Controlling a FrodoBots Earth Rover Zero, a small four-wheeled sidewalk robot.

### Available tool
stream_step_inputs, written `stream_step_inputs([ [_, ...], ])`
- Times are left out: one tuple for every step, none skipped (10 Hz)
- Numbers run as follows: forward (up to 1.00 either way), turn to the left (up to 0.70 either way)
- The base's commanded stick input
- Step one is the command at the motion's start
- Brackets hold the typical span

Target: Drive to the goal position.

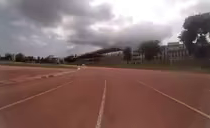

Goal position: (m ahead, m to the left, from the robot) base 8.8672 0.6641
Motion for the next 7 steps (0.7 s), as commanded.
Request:
stream_step_inputs([
  [0.45,0.00],
  [0.45,0.00],
  [0.45,0.00],
  [0.45,0.00],
  [0.45,0.00],
  [0.45,0.00],
  [0.45,0.00],
])
